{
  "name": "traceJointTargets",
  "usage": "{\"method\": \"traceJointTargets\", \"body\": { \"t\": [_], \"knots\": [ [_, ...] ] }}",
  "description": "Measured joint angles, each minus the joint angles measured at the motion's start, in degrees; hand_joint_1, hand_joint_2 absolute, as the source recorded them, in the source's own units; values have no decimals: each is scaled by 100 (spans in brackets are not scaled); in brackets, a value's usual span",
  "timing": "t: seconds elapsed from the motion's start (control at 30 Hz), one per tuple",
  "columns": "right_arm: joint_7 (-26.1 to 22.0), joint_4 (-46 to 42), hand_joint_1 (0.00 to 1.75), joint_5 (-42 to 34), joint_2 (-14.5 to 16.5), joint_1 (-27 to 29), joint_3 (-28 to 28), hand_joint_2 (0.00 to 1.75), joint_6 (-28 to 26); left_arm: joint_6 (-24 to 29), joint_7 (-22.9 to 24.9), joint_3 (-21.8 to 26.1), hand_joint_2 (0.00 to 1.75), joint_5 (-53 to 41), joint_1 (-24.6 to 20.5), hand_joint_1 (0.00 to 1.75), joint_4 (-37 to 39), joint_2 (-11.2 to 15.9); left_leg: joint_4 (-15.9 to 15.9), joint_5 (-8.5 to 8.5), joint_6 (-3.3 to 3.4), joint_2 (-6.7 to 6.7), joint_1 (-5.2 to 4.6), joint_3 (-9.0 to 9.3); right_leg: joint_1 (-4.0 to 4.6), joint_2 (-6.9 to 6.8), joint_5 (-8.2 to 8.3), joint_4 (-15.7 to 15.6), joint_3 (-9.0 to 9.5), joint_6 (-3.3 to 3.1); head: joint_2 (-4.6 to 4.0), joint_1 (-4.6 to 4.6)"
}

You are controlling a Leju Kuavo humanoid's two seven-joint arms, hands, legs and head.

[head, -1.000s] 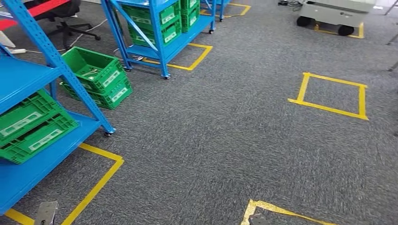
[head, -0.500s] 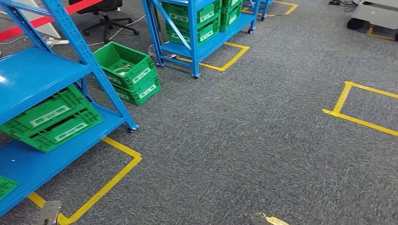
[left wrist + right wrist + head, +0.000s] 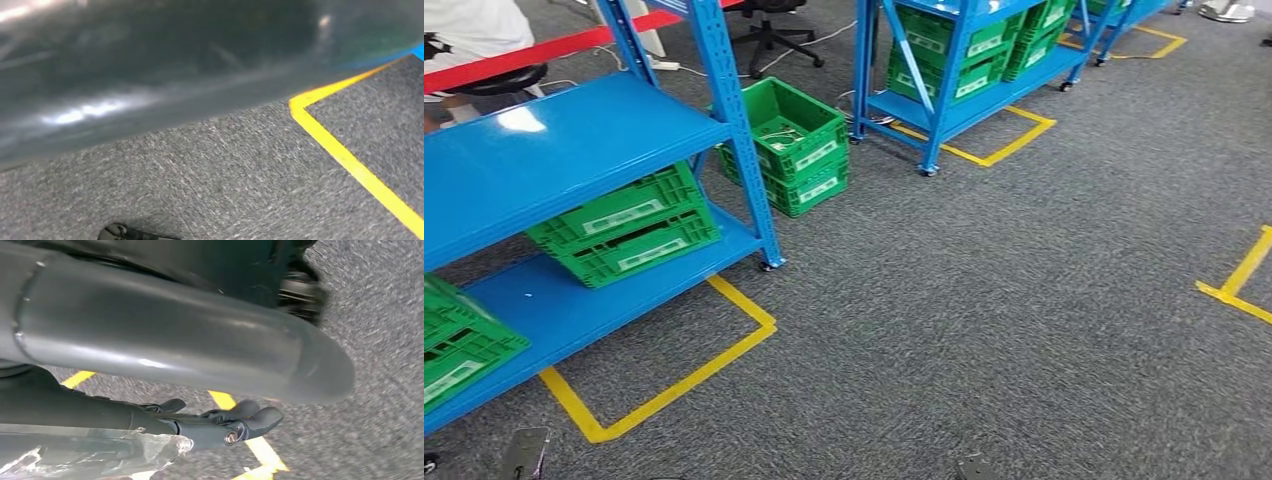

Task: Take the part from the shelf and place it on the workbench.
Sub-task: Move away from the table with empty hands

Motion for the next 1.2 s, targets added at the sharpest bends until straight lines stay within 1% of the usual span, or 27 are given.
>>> {"method": "traceJointTargets", "body": {
  "t": [0.07, 0.13, 0.17, 0.23, 0.27, 0.3, 0.33, 0.37, 0.4, 0.47, 0.5, 0.57, 0.6, 0.63, 0.67, 0.7, 0.73, 0.8, 0.87, 0.9, 0.93, 0.97, 1.0, 1.07, 1.1, 1.13, 1.2],
  "knots": [
    [2, -4, 0, 0, 0, 0, -1, 0, 1, -10, -11, 0, 0, -1, 1, 0, 0, -16, -2, 6, -56, -135, 27, -22, 9, 186, 103, -415, 209, -37, 0, 2],
    [4, -10, 0, 0, 8, -8, -2, 0, 0, -13, -16, 0, 0, -3, 19, 0, 0, -15, -25, 16, -142, -252, 56, -48, 23, 95, 96, -466, 263, -49, 0, 8],
    [3, -16, 0, 0, 16, -13, -3, 0, 0, -14, -17, 1, 0, -5, 32, 0, 0, -18, -17, 5, -174, -210, 60, -55, 18, 37, 105, -497, 282, -71, 0, 3],
    [-1, -26, 0, 1, 34, -15, -5, 0, 1, -14, -18, 1, 0, -8, 28, 0, 0, -19, 243, -187, -227, 103, 45, -171, -6, -103, 124, -572, 337, -120, 0, -21],
    [-3, -30, 0, 2, 38, -14, -5, 0, 2, -14, -19, 1, 0, -9, 16, 0, 0, -20, 562, -373, -254, 308, 44, -315, -6, -185, 121, -590, 359, -138, 0, -35],
    [-3, -31, 0, 2, 38, -13, -6, 0, 2, -14, -19, 0, 0, -9, 2, 0, 0, -17, 955, -576, -286, 440, 47, -505, -6, -275, 108, -595, 374, -151, 0, -45],
    [-2, -32, 0, 2, 38, -12, -7, 0, 2, -14, -20, 0, 0, -10, -5, 0, 0, -17, 1316, -722, -317, 497, 56, -682, -7, -366, 86, -595, 386, -152, 0, -48],
    [-1, -32, 0, 2, 38, -13, -7, 0, 2, -14, -20, 1, 0, -11, 1, 0, 0, -16, 1536, -766, -342, 522, 67, -789, -10, -450, 59, -594, 405, -147, 0, -51],
    [0, -32, 0, 2, 39, -13, -8, 0, 4, -14, -20, 1, 0, -11, 12, 0, 0, -15, 1536, -690, -361, 540, 76, -786, -14, -530, 29, -594, 432, -134, 0, -51],
    [2, -33, 0, 2, 41, -14, -9, 0, 10, -14, -20, 2, 0, -12, 26, 0, 0, -10, 939, -303, -382, 680, 84, -469, -25, -687, -54, -594, 524, -87, 0, -52],
    [2, -34, 0, 2, 42, -14, -9, 0, 14, -14, -20, 2, 0, -13, 22, 0, 0, -11, 534, -154, -386, 851, 70, -254, -16, -766, -113, -591, 567, -49, 0, -62],
    [1, -40, 0, 2, 41, -15, -9, 0, 16, -15, -20, 2, 0, -14, 7, 0, 0, -15, 27, -86, -316, 1059, 48, 28, 16, -904, -273, -614, 658, 28, 0, -75],
    [0, -44, 0, 2, 40, -16, -9, 0, 17, -16, -20, 2, 0, -15, 8, 0, 0, -18, -44, -151, -260, 1060, 41, 67, 28, -955, -317, -613, 725, 75, 0, -80],
    [-1, -47, 0, 2, 40, -19, -10, 0, 17, -17, -20, 2, 0, -15, 17, 0, 0, -16, -49, -194, -189, 959, 51, 102, 20, -999, -344, -621, 809, 118, 0, -72],
    [-1, -50, 0, 1, 40, -22, -10, 0, 19, -17, -20, 2, 0, -15, 37, 0, -1, -17, -59, -228, -136, 886, 56, 155, -1, -965, -348, -605, 872, 163, 1, -65],
    [-4, -54, 0, 1, 40, -22, -11, 0, 23, -19, -20, 4, 0, -15, 51, 0, -2, -17, -66, -263, -80, 819, 64, 224, -29, -842, -337, -499, 883, 200, 1, -66],
    [-6, -57, 0, -2, 40, -20, -11, 0, 27, -23, -20, 5, 0, -15, 52, 0, -3, -17, -68, -299, -34, 754, 71, 307, -52, -689, -358, -297, 781, 222, 1, -61],
    [-11, -62, 0, -15, 40, -13, -16, 0, 37, -35, -20, 5, 0, -16, 41, 0, -4, -18, -74, -407, 21, 650, 79, 445, -74, -400, -508, 441, 277, 246, 0, -42],
    [-15, -68, 0, -34, 40, -10, -26, 0, 46, -43, -21, 7, 0, -18, 51, 0, -4, -17, -76, -561, 33, 538, 83, 612, -72, -345, -844, 1059, -341, 254, 0, -15],
    [-18, -71, 0, -43, 40, -10, -31, 0, 50, -47, -22, 8, 0, -19, 66, 0, -4, -19, -78, -654, 29, 486, 89, 728, -70, -343, -994, 1126, -552, 251, 0, -9],
    [-22, -75, 0, -50, 40, -9, -34, 0, 52, -50, -22, 9, 0, -20, 81, 0, -4, -23, -82, -757, 19, 438, 99, 862, -69, -343, -1043, 1014, -674, 243, 0, -8],
    [-27, -78, 0, -57, 40, -5, -38, 0, 54, -54, -23, 9, 0, -22, 91, 0, -4, -31, -88, -866, 3, 396, 113, 1004, -66, -343, -927, 767, -728, 233, 0, -4],
    [-33, -80, 0, -65, 40, 5, -45, 0, 56, -56, -23, 10, 0, -25, 105, 0, -4, -39, -101, -982, -19, 365, 126, 1134, -63, -344, -550, 465, -749, 219, 0, 11],
    [-49, -82, 0, -81, 40, 18, -65, 0, 63, -58, -25, 14, 0, -34, 128, 0, -6, -54, -150, -1188, -91, 321, 130, 1345, -40, -340, 330, 12, -747, 167, -1, 50],
    [-56, -83, 0, -92, 41, 17, -75, 0, 67, -59, -27, 16, 0, -41, 135, 0, -9, -54, -224, -1238, -136, 314, 132, 1435, -26, -334, 611, -84, -722, 126, -1, 65],
    [-62, -86, 0, -101, 44, 9, -82, 0, 69, -60, -31, 19, 0, -50, 123, 0, -15, -55, -287, -1220, -187, 308, 132, 1509, -15, -335, 646, -123, -678, 78, -1, 68],
    [-73, -94, 0, -113, 51, 7, -89, 0, 69, -61, -43, 22, 0, -67, 79, 0, -24, -63, -193, -1014, -256, 348, 135, 1510, -24, -341, 535, -251, -474, -10, 0, 57]
  ]
}}
